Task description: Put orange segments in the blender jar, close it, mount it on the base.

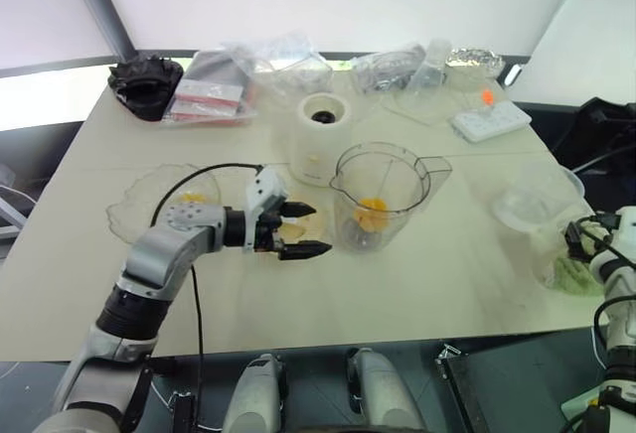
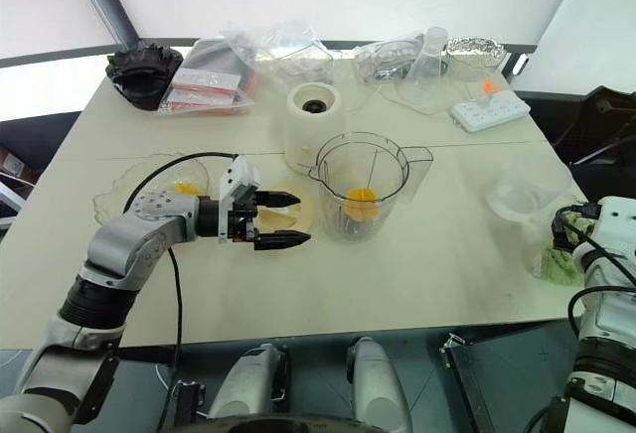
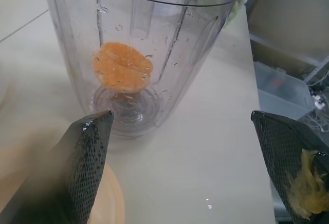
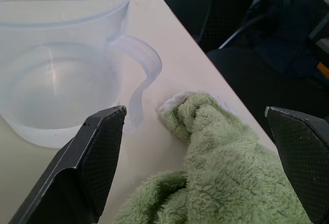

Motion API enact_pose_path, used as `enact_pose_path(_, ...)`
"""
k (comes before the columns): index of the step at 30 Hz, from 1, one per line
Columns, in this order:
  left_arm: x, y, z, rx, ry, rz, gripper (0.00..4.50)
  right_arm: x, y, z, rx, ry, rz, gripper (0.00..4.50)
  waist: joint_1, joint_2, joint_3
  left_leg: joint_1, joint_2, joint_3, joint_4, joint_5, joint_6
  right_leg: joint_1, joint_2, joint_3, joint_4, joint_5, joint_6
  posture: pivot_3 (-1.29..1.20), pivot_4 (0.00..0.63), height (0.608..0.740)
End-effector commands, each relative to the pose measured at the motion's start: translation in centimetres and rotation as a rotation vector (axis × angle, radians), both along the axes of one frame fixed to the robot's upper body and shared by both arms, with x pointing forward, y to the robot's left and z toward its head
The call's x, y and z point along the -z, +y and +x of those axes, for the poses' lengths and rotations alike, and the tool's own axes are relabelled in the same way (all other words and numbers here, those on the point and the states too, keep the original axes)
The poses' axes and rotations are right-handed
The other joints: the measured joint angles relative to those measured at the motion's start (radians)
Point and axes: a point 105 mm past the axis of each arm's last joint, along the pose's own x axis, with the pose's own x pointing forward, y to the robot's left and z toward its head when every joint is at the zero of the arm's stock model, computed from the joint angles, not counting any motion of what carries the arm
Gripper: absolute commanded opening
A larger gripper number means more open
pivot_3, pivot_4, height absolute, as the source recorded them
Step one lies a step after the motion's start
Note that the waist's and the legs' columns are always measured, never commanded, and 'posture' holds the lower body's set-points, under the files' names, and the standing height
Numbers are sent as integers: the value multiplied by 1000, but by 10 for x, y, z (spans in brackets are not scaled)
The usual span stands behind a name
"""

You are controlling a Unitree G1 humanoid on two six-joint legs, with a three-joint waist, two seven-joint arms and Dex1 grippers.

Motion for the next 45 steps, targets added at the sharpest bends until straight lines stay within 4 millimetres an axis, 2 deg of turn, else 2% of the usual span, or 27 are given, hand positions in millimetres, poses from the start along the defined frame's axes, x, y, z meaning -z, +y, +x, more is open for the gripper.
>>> enact_pose_path(1,-8,4,1,-6,-38,-9,4459,-16,-3,5,5,-58,-25,4500,0,0,0,0,0,0,0,0,0,0,0,0,0,0,0,0,150,740)
enact_pose_path(14,-7,9,-1,-23,-21,8,4459,-18,-6,20,9,-72,-27,4500,-2,0,0,0,0,0,0,0,0,0,0,0,0,0,0,0,150,740)
enact_pose_path(25,-7,10,-3,-37,-39,11,4459,-24,-16,29,70,-78,-55,4500,-3,0,0,0,0,0,0,0,0,0,0,0,0,0,0,0,150,740)
enact_pose_path(44,-6,13,-2,-50,-67,33,4459,-12,-19,38,144,-64,14,4500,-23,0,0,0,0,0,-1,0,0,0,0,0,-1,0,0,0,150,740)
enact_pose_path(45,-6,13,-2,-50,-68,32,4487,-12,-18,39,142,-64,15,4242,-23,0,0,0,0,0,-1,0,0,0,0,0,-1,0,0,0,150,740)
